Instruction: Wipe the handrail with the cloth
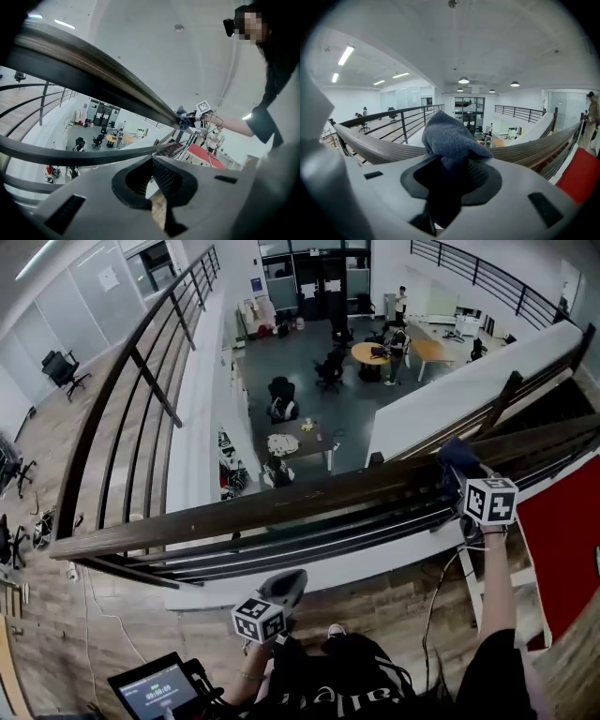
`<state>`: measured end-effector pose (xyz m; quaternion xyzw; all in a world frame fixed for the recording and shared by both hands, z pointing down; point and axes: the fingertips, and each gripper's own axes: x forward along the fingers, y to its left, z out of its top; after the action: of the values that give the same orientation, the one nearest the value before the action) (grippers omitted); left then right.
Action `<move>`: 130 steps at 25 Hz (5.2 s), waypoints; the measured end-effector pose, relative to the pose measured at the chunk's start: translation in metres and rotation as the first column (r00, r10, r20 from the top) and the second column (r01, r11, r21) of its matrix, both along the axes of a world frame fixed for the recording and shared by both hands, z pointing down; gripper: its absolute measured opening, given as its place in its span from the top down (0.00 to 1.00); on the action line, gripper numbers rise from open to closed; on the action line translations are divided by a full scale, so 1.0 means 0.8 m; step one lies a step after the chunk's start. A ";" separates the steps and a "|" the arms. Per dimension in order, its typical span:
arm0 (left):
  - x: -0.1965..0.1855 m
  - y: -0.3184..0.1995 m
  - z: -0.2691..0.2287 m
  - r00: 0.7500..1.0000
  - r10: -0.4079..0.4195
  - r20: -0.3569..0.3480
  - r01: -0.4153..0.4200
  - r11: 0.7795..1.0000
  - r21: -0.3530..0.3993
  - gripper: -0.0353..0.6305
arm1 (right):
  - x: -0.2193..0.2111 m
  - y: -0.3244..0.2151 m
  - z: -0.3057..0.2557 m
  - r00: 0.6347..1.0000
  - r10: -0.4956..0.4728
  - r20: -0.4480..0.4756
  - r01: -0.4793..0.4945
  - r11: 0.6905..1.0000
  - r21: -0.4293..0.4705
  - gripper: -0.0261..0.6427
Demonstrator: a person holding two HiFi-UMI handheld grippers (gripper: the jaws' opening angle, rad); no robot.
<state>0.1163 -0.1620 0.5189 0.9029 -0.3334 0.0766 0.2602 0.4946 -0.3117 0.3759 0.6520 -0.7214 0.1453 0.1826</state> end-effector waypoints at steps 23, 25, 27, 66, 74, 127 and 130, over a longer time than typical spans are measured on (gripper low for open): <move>-0.035 0.065 -0.027 0.963 -0.269 -0.023 0.269 0.963 -0.010 0.94 | 0.212 0.047 -0.006 0.961 0.267 0.064 -0.271 0.960 0.068 0.80; -0.074 0.076 -0.033 0.957 -0.290 -0.019 0.290 0.957 -0.008 0.94 | 0.142 0.062 -0.007 0.972 0.223 0.080 -0.229 0.970 0.076 0.80; -0.119 0.087 -0.033 0.951 -0.308 0.002 0.308 0.951 -0.001 0.94 | 0.060 0.079 -0.004 0.980 0.168 0.103 -0.176 0.981 0.078 0.80; -0.609 0.244 0.111 0.858 -0.514 0.021 0.514 0.854 -0.085 0.94 | -1.163 0.133 0.256 0.732 -0.680 0.031 0.676 0.719 -0.162 0.80; -0.645 0.266 0.129 0.825 -0.565 0.031 0.565 0.819 -0.103 0.94 | -1.142 0.099 0.303 0.821 -0.571 0.018 0.553 0.788 -0.271 0.80; 0.212 0.003 0.067 0.990 -0.142 0.004 0.142 0.986 -0.091 0.94 | 0.142 -0.037 0.294 0.997 0.026 0.070 -0.009 0.972 -0.236 0.80; 0.222 0.002 0.064 0.992 -0.124 0.011 0.124 0.987 -0.100 0.94 | 0.222 -0.032 0.292 0.992 0.122 0.029 -0.111 0.962 -0.249 0.80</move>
<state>0.2942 -0.1604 0.5701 0.8660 -0.3851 0.0790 0.3090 0.6719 -0.3371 0.6098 0.6621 -0.6621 0.2586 0.2374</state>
